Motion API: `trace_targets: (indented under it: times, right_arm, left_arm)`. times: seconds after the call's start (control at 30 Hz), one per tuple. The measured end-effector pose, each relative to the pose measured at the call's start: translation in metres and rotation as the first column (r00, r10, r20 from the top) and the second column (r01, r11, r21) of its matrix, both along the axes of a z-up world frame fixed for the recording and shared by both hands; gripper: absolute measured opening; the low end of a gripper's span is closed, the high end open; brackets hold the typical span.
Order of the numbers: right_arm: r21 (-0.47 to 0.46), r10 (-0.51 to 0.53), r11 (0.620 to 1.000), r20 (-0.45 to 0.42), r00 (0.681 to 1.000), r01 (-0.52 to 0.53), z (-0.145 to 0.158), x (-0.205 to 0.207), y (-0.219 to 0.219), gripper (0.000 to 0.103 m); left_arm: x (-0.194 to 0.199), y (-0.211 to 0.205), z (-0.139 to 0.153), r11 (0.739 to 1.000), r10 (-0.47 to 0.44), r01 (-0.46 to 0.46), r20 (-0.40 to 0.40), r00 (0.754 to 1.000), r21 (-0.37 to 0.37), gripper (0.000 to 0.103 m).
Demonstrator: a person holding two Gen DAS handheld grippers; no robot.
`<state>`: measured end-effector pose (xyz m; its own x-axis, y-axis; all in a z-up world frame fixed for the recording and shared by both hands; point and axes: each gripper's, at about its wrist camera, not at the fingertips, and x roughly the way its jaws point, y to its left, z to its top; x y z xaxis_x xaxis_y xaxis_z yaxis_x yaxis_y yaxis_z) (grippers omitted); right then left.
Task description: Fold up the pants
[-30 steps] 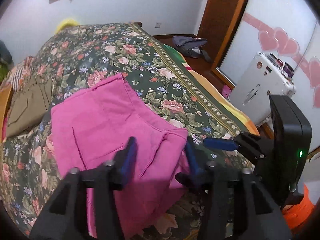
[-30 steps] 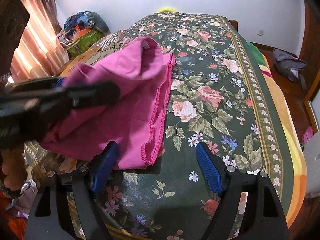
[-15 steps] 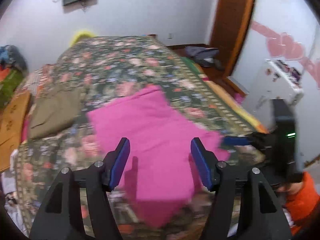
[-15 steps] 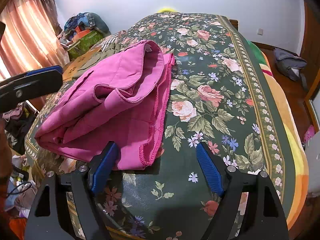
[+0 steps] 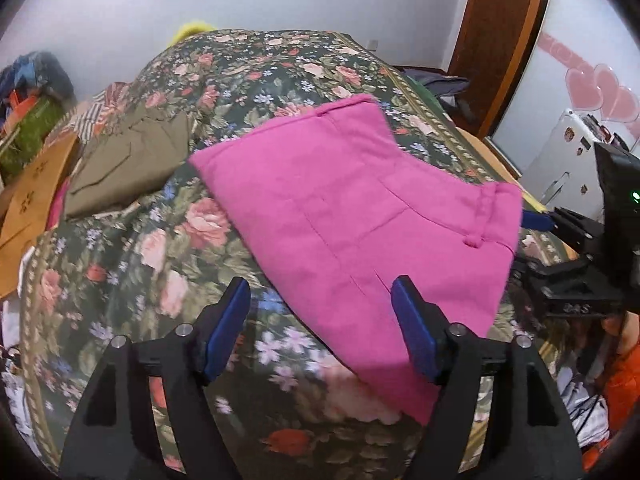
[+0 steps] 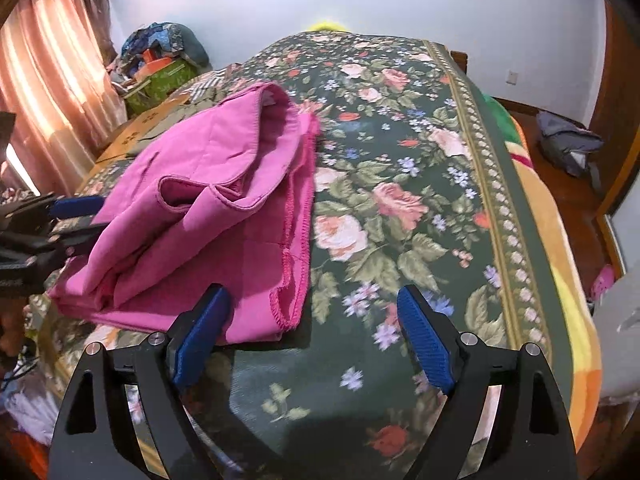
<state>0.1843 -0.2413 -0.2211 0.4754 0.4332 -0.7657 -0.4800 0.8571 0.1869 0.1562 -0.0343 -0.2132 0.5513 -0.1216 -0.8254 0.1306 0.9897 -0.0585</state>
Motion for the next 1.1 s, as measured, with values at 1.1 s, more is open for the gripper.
trace_targets:
  times: [1.1]
  right_arm:
    - [-0.009, -0.157, 0.988, -0.069, 0.985, 0.157, 0.050, -0.014, 0.047, 0.083]
  left_arm:
    - [0.120, 0.095, -0.003, 0.994, -0.083, 0.078, 0.076, 0.994, 0.071, 0.081]
